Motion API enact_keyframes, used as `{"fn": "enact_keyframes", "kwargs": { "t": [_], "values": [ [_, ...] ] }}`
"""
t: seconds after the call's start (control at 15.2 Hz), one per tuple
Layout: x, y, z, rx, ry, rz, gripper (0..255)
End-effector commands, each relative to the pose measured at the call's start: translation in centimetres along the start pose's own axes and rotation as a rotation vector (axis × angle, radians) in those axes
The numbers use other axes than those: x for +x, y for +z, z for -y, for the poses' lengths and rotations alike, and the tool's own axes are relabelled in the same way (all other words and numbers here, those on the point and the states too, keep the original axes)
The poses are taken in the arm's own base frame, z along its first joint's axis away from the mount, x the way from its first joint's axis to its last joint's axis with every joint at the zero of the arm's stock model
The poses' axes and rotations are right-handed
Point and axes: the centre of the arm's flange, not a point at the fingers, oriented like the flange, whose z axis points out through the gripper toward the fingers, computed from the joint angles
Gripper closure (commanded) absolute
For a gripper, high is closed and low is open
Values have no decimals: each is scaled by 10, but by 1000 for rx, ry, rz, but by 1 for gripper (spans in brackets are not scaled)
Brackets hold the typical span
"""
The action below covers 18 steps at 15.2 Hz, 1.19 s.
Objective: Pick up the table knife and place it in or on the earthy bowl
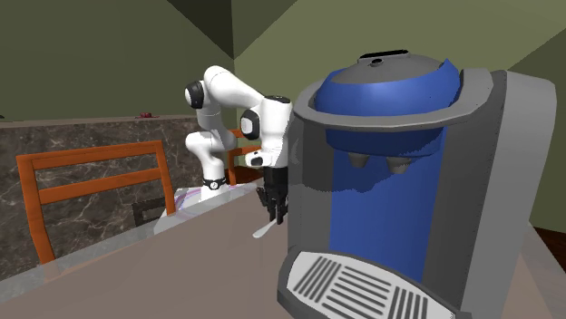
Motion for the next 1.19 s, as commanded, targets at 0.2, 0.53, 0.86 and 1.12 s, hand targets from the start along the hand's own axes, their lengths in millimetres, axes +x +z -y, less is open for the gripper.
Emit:
{"fn": "enact_keyframes", "kwargs": {
  "t": [0.2,0.53,0.86,1.12],
  "values": [
    [0,-26,0,0,0,0,255],
    [0,-52,0,0,0,0,255],
    [0,-78,-1,0,0,0,255],
    [1,-100,-1,0,0,0,255]
  ]
}}
